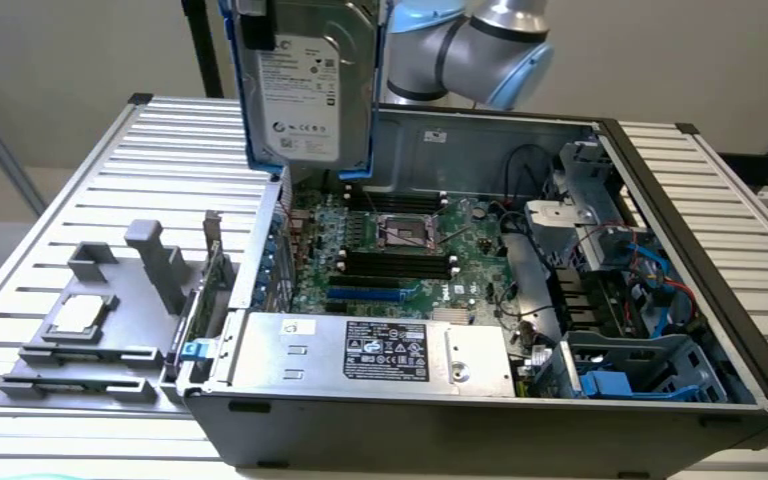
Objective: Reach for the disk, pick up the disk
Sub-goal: 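Pick up the disk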
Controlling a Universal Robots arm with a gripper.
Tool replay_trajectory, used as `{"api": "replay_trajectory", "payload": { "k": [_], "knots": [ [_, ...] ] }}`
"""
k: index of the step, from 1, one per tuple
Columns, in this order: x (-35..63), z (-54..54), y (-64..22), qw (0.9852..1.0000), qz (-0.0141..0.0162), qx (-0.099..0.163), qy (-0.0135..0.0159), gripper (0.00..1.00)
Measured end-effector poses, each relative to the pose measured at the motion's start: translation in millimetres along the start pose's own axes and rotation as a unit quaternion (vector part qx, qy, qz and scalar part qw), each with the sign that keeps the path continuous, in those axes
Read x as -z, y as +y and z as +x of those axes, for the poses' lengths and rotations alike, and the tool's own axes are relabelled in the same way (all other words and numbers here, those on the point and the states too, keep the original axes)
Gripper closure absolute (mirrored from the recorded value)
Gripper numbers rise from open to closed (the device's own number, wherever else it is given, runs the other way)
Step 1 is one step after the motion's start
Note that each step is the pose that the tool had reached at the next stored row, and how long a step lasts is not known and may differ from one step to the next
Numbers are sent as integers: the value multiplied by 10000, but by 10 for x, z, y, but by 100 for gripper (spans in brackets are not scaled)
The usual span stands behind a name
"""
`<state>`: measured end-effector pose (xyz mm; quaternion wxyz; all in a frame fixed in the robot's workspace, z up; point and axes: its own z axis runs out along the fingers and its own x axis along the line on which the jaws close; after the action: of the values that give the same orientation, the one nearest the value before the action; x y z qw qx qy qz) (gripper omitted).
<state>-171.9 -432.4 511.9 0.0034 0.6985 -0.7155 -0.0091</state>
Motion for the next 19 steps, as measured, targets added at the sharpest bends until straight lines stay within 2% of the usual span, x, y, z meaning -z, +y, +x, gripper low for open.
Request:
{"api": "replay_trajectory", "payload": {
  "k": [19],
  "knots": [
    [0, 312, -849, 10000, 0, 1, 0, 67]
  ]
}}
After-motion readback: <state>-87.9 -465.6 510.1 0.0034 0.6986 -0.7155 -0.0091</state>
